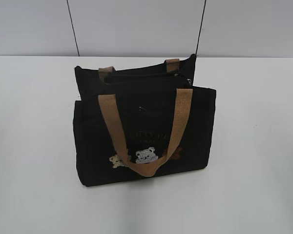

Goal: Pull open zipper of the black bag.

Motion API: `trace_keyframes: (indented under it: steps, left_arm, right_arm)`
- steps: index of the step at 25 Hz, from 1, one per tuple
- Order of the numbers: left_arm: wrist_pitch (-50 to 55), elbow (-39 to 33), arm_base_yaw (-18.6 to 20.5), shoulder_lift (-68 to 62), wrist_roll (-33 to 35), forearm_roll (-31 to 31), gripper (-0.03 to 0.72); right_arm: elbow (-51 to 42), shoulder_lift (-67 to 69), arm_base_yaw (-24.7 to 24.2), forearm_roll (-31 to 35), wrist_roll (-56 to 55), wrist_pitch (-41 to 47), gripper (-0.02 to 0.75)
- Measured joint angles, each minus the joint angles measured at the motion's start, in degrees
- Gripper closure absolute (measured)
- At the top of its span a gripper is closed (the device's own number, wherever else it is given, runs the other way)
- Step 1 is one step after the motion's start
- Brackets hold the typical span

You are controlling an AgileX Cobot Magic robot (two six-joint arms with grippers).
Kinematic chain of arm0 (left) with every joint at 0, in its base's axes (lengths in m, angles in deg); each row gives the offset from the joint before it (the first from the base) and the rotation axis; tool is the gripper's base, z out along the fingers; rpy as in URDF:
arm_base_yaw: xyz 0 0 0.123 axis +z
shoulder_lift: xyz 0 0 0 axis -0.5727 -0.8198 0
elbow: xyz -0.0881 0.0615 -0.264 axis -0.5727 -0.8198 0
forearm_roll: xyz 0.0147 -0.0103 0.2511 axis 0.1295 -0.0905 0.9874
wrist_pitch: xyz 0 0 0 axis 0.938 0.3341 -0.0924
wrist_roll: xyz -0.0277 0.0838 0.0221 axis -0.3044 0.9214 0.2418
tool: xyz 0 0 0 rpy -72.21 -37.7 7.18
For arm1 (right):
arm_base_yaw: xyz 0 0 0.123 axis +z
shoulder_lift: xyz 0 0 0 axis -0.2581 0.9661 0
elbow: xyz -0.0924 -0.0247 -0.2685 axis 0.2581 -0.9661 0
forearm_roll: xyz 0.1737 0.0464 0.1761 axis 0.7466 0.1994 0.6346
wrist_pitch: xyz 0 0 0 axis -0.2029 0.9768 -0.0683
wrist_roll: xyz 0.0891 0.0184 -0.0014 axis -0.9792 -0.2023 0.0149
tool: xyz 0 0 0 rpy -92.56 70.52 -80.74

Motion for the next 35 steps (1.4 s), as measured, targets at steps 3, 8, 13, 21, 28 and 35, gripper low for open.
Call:
trace_keyframes:
  steps: [3,8,13,21,28,35]
  left_arm:
    - [0.7,-3.9,0.0,7.0,-0.5,0.0,0.241]
    - [1.0,-8.2,0.0,17.4,-0.7,0.0,0.241]
    - [-0.4,-9.0,0.0,28.1,-0.8,-0.1,0.241]
    - [-0.6,-9.4,0.1,34.9,-1.0,-0.3,0.294]
    - [-0.6,-9.4,2.0,34.9,-1.4,-0.2,0.314]
    - [-0.6,-9.4,2.3,34.9,-1.4,-0.2,0.314]
  right_arm:
    - [-6.6,-6.9,0.0,0.0,0.0,0.0,0.183]
    - [-13.4,-15.3,0.0,0.0,0.0,0.1,0.183]
    - [-14.6,-22.3,0.0,0.0,1.0,-2.1,0.183]
    - [-15.8,-32.1,0.0,0.1,1.9,-4.3,0.183]
    - [-15.8,-32.8,0.0,0.2,1.9,-4.3,0.183]
    - [-15.8,-32.8,0.0,0.2,1.8,-4.4,0.183]
